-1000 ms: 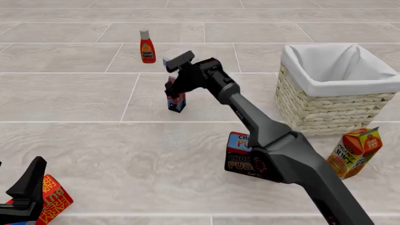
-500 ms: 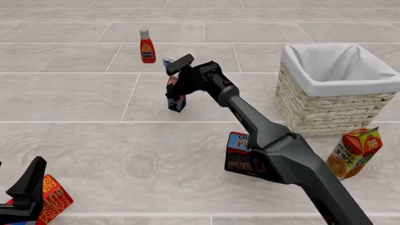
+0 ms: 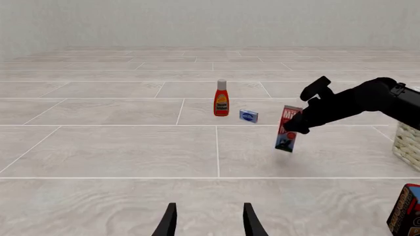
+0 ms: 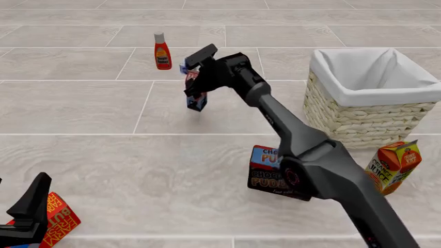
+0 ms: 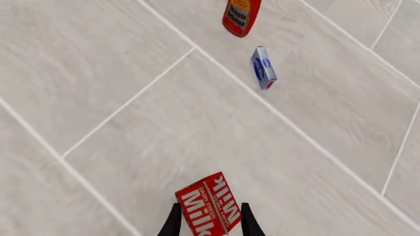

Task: Pick the milk and place it in the basket.

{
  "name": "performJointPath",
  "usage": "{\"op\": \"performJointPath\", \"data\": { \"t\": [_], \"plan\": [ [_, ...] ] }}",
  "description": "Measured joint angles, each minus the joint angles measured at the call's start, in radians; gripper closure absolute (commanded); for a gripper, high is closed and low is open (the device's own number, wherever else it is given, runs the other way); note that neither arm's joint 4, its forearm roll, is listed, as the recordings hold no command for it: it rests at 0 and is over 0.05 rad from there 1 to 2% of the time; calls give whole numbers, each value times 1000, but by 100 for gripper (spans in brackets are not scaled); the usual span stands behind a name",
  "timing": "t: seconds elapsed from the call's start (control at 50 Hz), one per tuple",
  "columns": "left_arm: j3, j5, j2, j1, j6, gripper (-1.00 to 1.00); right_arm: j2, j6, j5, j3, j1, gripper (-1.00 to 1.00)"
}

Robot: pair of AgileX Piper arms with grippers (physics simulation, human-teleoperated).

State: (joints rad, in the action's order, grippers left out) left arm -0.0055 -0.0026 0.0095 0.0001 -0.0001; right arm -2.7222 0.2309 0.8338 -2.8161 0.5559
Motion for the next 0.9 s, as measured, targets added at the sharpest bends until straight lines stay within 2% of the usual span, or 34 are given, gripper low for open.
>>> {"op": "performJointPath", "data": {
  "t": [0.72, 0.9],
  "plan": [
    [0, 0, 0, 0, 0, -100, 225, 48, 91, 8, -43, 100],
    [0, 0, 0, 0, 0, -100, 318, 65, 69, 101, -67, 100]
  ]
}}
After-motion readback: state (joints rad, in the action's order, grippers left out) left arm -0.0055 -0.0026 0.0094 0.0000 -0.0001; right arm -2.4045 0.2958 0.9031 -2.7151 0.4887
